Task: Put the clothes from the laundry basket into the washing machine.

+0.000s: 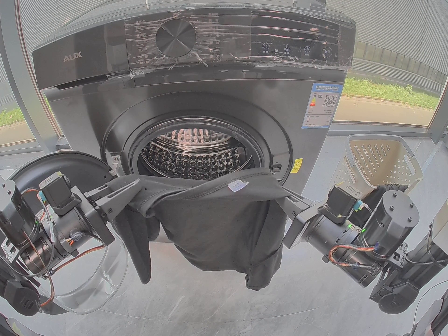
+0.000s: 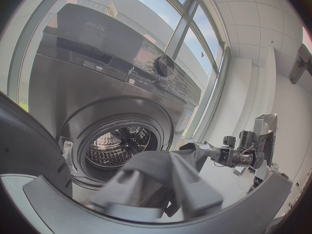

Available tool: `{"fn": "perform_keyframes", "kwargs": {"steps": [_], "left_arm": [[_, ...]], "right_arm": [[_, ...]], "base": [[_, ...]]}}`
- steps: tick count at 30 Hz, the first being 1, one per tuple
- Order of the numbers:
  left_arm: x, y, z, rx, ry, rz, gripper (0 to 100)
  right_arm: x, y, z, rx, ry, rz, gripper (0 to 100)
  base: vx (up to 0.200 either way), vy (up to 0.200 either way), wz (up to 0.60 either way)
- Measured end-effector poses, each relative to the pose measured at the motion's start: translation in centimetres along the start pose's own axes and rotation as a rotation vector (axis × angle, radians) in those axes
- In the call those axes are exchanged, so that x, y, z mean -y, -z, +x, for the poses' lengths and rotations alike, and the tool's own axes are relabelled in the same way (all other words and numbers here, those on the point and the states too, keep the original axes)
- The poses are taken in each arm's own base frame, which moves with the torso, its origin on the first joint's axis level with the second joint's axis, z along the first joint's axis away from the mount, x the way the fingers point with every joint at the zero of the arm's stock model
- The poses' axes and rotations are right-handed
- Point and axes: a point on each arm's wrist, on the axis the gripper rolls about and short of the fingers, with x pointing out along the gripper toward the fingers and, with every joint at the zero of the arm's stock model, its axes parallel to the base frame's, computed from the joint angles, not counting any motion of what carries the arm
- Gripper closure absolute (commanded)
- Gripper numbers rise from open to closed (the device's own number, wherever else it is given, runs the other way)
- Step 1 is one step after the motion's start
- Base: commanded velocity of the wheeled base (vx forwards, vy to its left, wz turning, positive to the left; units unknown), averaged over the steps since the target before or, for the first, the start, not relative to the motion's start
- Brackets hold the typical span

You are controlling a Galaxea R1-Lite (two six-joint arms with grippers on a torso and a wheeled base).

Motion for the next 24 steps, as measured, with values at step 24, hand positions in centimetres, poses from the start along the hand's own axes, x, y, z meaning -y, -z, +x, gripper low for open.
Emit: {"fn": "perform_keyframes", "kwargs": {"steps": [24], "left_arm": [[2.3, 2.8, -0.4, -0.137, 0.104, -0.021, 0]], "right_arm": [[-2.1, -1.9, 3.0, 0.12, -0.056, 0.02, 100]], "base": [[0.0, 0.0, 0.0]]}}
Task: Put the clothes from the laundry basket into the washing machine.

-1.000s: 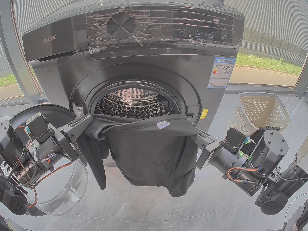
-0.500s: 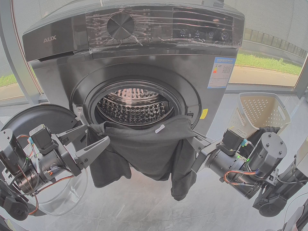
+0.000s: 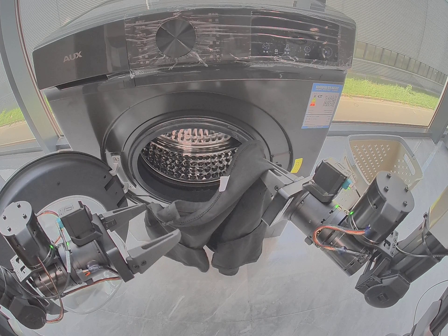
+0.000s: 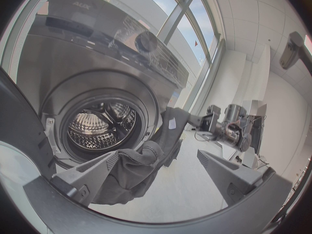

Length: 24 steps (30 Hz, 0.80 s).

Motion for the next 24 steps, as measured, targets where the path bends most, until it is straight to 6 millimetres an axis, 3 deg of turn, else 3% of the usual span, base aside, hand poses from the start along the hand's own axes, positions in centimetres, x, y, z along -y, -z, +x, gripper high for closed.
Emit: {"fn": "perform_keyframes", "kwargs": {"steps": [13, 24], "left_arm": [[-0.4, 2.6, 3.2, -0.12, 0.037, 0.017, 0], [-0.2, 4.0, 6.6, -0.08, 0.088, 0.037, 0]], "right_arm": [[-0.7, 0.7, 0.8, -0.003, -0.025, 0.001, 100], [-1.4, 2.2, 1.4, -0.034, -0.043, -0.002, 100]], "base": [[0.0, 0.0, 0.0], [0.0, 0.0, 0.0]]}}
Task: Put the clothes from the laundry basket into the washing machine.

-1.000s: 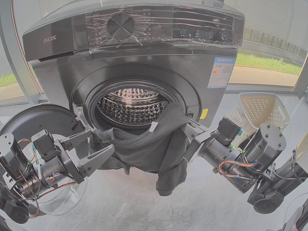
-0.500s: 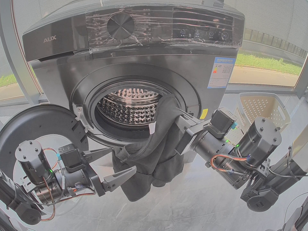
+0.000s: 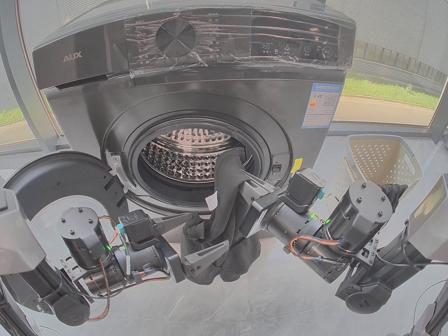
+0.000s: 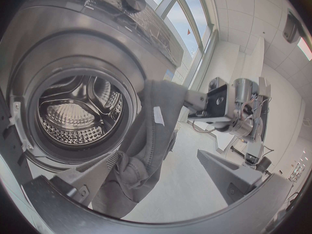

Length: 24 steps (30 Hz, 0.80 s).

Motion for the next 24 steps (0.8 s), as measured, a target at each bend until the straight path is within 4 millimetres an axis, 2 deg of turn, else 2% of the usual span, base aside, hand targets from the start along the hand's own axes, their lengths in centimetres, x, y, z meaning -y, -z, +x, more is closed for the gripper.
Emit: {"fn": "perform_keyframes", "kwargs": {"steps": [8, 24], "left_arm": [[-0.6, 2.2, 2.5, -0.054, 0.003, 0.041, 0], [-2.9, 4.4, 7.3, -0.047, -0.083, 0.043, 0]], "right_arm": [[-0.6, 0.4, 0.3, -0.004, -0.015, 0.0, 100], [-1.5, 0.2, 0.2, 0.005, -0.033, 0.007, 100]], "base": [[0.0, 0.0, 0.0], [0.0, 0.0, 0.0]]}}
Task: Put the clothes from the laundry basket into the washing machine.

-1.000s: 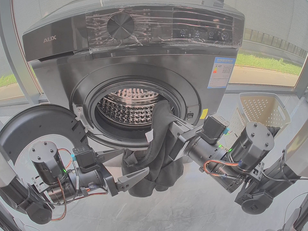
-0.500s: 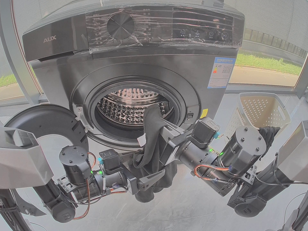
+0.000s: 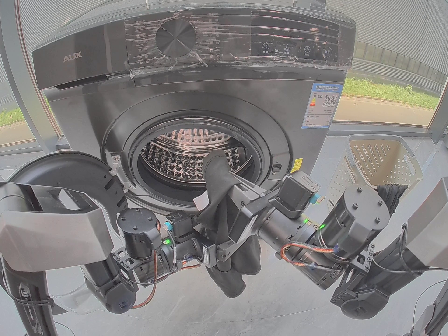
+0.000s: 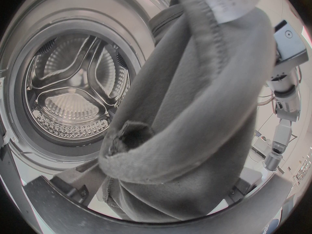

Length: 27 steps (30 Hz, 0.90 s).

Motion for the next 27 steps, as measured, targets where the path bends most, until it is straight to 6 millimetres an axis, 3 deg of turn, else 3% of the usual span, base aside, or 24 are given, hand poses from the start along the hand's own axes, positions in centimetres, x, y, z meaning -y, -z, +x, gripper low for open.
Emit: {"fn": "perform_keyframes", "kwargs": {"steps": [1, 2, 14, 20, 27], "left_arm": [[-0.1, 0.1, 0.2, 0.0, -0.005, -0.001, 0], [-0.2, 0.2, 0.4, 0.001, -0.009, 0.0, 100], [-2.1, 0.0, 0.8, 0.027, -0.095, -0.012, 100], [-2.8, -2.0, -0.7, 0.079, -0.129, -0.036, 100], [-2.9, -4.5, -3.4, 0.144, -0.152, -0.06, 100]], "right_arm": [[0.0, 0.0, 0.0, 0.001, -0.001, 0.0, 100], [0.0, -0.1, -0.1, 0.002, -0.001, 0.0, 100], [0.8, 0.2, -0.6, -0.019, 0.024, -0.006, 100], [2.1, 1.4, -2.0, -0.096, 0.063, -0.026, 100], [3.2, 3.8, -5.1, -0.252, 0.101, -0.052, 100]], "base": [[0.0, 0.0, 0.0], [0.0, 0.0, 0.0], [0.0, 0.0, 0.0], [0.0, 0.0, 0.0], [0.0, 0.0, 0.0]]}}
